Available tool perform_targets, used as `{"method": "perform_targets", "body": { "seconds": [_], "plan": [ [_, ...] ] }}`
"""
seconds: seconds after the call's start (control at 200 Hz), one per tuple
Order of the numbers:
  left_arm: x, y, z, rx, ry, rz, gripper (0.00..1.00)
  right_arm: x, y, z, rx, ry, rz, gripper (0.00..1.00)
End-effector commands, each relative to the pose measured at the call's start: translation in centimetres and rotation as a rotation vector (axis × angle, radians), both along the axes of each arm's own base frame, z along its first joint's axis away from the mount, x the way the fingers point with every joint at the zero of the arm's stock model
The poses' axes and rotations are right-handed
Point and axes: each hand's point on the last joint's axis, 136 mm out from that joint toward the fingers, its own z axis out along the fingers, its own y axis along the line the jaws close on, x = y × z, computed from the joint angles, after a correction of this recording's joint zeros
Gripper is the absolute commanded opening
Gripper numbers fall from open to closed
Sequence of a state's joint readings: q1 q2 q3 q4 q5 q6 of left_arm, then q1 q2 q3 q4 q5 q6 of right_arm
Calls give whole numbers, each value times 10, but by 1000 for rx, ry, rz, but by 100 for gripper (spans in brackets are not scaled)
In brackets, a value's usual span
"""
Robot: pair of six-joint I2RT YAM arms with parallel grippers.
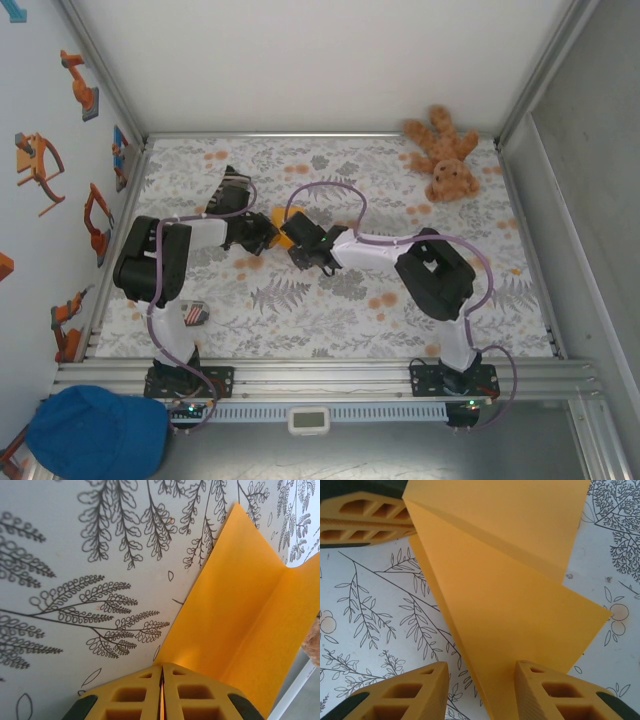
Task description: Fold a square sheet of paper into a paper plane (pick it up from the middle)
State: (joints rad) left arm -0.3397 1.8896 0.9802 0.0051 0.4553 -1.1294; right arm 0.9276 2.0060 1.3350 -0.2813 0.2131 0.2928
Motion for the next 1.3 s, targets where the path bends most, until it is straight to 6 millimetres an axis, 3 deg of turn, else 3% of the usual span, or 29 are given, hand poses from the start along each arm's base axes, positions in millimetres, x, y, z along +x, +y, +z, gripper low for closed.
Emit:
{"method": "perform_targets", "body": {
  "seconds": [0.0, 0.23, 0.581, 0.761, 1.297],
  "plan": [
    [-20, 5, -28, 43, 104, 3, 9, 6, -3, -2, -40, -23, -40, 39],
    [-20, 5, -27, 42, 103, 4, 9, 13, -6, -7, -82, -42, -63, 34],
    [-20, 6, -26, 43, 100, 4, 9, 15, -8, -8, -91, -50, -77, 14],
    [-20, 6, -23, 42, 96, 3, 9, 12, -5, -10, -64, -35, -65, 9],
    [-13, 10, -4, 55, 50, -13, 10, 6, 1, -5, 161, 90, -10, 5]
  ]
}}
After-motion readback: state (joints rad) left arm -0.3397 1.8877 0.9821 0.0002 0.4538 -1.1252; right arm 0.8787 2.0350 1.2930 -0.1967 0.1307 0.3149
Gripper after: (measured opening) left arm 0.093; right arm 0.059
